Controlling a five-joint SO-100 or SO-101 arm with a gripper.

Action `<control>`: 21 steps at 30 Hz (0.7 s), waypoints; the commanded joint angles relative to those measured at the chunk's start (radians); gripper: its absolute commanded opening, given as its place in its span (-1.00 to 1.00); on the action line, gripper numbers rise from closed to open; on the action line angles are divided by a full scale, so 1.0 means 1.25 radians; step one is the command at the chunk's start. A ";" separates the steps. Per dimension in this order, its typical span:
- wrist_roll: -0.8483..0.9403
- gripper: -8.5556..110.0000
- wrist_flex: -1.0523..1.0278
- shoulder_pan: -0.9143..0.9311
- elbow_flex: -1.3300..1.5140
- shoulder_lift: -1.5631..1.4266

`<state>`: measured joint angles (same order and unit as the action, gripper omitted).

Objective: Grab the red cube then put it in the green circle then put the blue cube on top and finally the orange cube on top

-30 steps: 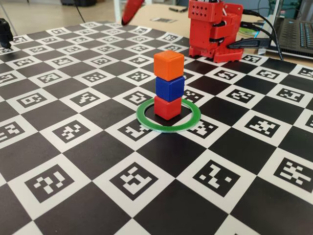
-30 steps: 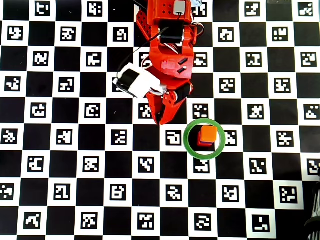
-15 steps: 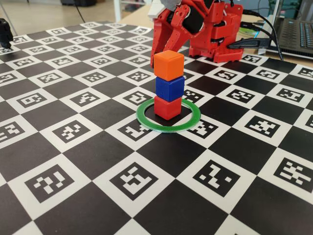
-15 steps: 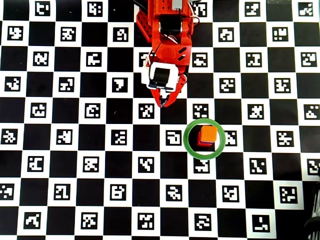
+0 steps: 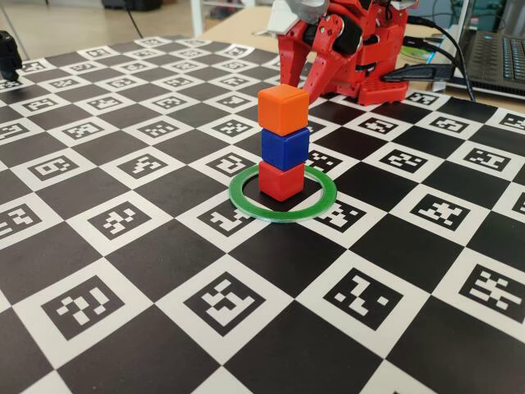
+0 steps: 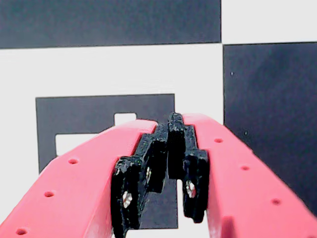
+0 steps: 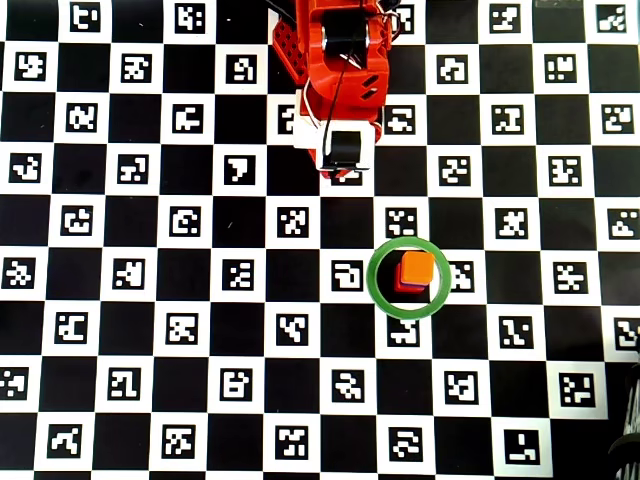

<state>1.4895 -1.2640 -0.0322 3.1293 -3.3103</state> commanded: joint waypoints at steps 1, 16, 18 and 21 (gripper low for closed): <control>-0.015 -0.96 -0.081 0.011 0.032 -0.040; 0.011 -0.96 -0.085 0.011 0.032 -0.040; 0.011 -0.96 -0.085 0.011 0.032 -0.040; 0.011 -0.96 -0.085 0.011 0.032 -0.040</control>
<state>1.4972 -1.2640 -0.0261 3.1293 -3.3103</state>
